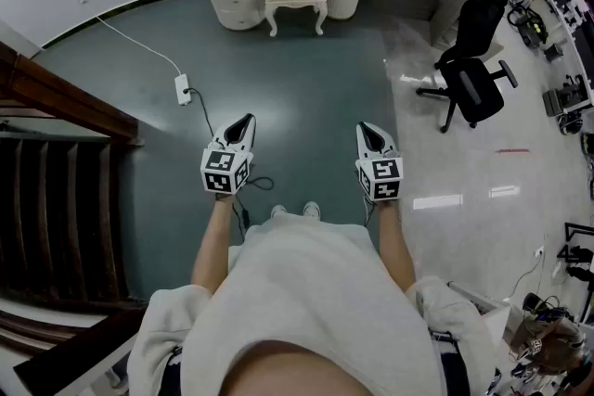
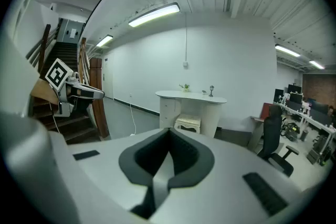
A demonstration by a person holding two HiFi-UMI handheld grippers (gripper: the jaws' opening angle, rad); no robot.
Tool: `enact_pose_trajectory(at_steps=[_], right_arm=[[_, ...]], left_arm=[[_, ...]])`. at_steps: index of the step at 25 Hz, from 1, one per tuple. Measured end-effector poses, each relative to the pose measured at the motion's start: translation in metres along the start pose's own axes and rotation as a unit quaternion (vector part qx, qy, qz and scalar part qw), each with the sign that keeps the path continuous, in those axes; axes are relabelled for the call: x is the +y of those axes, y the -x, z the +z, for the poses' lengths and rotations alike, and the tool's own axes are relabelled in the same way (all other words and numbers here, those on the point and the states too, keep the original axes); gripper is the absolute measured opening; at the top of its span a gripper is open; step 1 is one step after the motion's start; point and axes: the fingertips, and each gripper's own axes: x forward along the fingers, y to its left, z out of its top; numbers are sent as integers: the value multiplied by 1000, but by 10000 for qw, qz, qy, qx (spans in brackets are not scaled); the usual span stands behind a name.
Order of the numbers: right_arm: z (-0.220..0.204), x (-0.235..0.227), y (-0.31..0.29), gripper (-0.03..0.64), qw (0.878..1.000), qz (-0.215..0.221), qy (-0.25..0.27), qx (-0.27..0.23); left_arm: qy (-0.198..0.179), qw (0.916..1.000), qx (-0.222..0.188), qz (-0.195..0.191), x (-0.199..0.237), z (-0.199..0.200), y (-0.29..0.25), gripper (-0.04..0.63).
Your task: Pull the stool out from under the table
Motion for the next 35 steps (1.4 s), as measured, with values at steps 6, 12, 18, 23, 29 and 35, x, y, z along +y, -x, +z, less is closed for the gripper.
enact_pose_trajectory(at_steps=[6,12,18,23,29,35], right_arm=[[-4,-4,-1,-5,10000,19,-21,25],[-8,-8,-2,-5,10000,65,-19,50],[-16,-13,3,-3,9999,141,-25,40],[-17,-15,7,269,9984,476,-291,-95],[-27,-17,8,341,9978,629,-212,-47],[-34,-22,-8,341,9975,663,-253,35]], left_arm=[[-3,10000,28,-13,-5,0,-7,18],[-1,10000,49,1,-9,0,-11,18],[-9,10000,50,16,-22,-4,-13,19],[142,9997,-104,-167,-40,-4,-16,140],[277,9992,-43,-268,-54,-15,-19,239],[377,9990,36,-224,-50,-23,-33,239]])
